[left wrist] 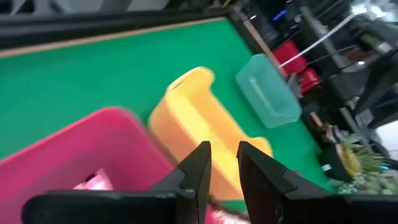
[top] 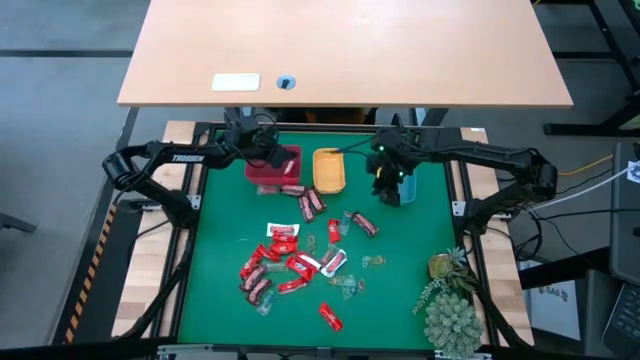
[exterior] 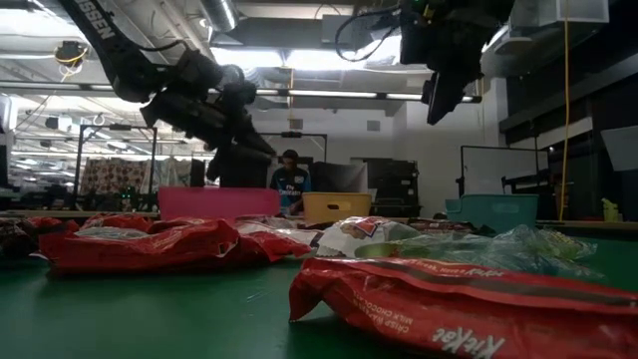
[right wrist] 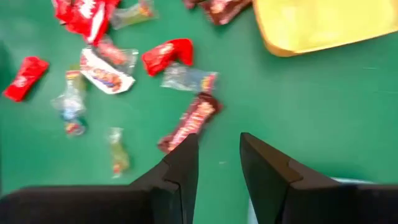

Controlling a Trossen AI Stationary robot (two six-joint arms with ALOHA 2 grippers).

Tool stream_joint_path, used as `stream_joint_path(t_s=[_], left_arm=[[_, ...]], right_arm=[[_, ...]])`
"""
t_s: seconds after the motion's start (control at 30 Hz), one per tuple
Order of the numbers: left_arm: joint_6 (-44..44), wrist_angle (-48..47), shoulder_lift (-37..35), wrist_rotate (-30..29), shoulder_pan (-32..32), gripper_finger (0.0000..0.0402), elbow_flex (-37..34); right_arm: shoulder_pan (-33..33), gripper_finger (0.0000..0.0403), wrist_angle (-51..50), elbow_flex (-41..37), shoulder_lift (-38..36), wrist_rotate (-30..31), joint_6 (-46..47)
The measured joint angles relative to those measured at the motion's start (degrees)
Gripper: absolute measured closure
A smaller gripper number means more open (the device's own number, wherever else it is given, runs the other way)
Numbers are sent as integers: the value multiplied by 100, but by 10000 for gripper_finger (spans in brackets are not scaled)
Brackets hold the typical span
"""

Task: Sort candy
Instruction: Put the brown chocolate bar into the yellow bin

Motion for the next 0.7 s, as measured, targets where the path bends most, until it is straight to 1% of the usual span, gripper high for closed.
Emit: stream_joint_path(t_s=[0.1,0.2,0.33,0.47,0.7], left_arm=[[5,200,0,0,-153,326,0],[36,206,0,0,-304,326,0],[39,206,0,-4,-525,327,0],[39,206,0,-3,-739,327,0],[43,206,0,-21,-1029,327,0]], right_arm=[[382,285,0,0,0,104,280],[797,285,-8,0,0,256,628],[1382,285,-51,-72,-1,857,1046],[1911,285,-61,-430,0,1302,1217],[2579,285,523,-1336,0,1886,1228]])
